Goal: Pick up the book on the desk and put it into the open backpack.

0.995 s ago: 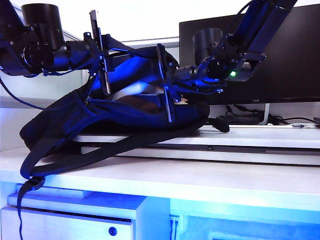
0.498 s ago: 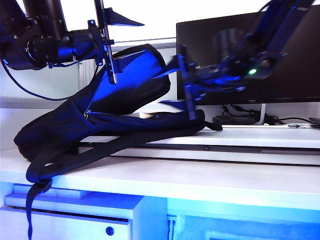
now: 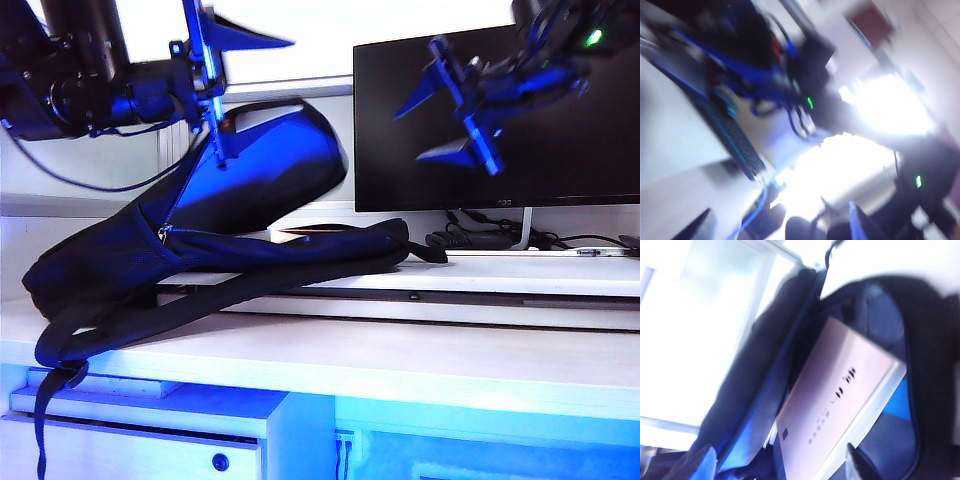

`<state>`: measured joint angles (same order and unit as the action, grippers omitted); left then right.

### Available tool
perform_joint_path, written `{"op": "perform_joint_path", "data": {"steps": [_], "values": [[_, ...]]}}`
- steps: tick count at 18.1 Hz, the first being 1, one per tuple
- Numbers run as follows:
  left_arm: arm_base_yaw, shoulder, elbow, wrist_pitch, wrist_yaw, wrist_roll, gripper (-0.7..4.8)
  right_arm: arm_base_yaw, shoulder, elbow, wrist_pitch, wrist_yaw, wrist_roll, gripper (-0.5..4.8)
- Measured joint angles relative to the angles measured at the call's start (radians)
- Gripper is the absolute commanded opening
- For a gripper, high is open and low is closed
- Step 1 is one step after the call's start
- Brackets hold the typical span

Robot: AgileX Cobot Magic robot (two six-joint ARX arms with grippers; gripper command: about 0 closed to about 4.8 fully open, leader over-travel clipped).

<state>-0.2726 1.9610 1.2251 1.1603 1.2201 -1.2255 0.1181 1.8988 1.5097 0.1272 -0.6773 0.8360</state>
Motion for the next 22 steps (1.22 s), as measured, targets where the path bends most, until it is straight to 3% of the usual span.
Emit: {"op": "perform_joint_path", "data": {"steps": [5,10,13,18,20,22], "values": [[-0.001,-0.003,0.003,0.006,0.033,0.01,3.48,-0.047,-0.052,0.0,-0.034,-0.001,-0.045,3.23],[0.036,-0.096,0.028,0.006,0.011,0.142,3.39,-0.068,-0.175,0.0,-0.305,0.162,-0.371,3.19],[0.103,-0.176,0.079,-0.017,-0.065,0.214,3.37,-0.108,-0.252,0.0,-0.339,0.21,-0.42,3.0],[0.272,-0.414,0.095,-0.612,-0.167,0.737,3.37,-0.137,-0.474,0.003,-0.441,0.379,-0.656,2.7],[0.37,-0.546,0.094,-0.936,-0.36,0.968,3.37,-0.141,-0.559,-0.018,-0.515,0.432,-0.725,2.69],[0.417,-0.638,0.094,-1.075,-0.48,1.076,3.36,-0.142,-0.621,-0.056,-0.535,0.46,-0.748,2.69]]}}
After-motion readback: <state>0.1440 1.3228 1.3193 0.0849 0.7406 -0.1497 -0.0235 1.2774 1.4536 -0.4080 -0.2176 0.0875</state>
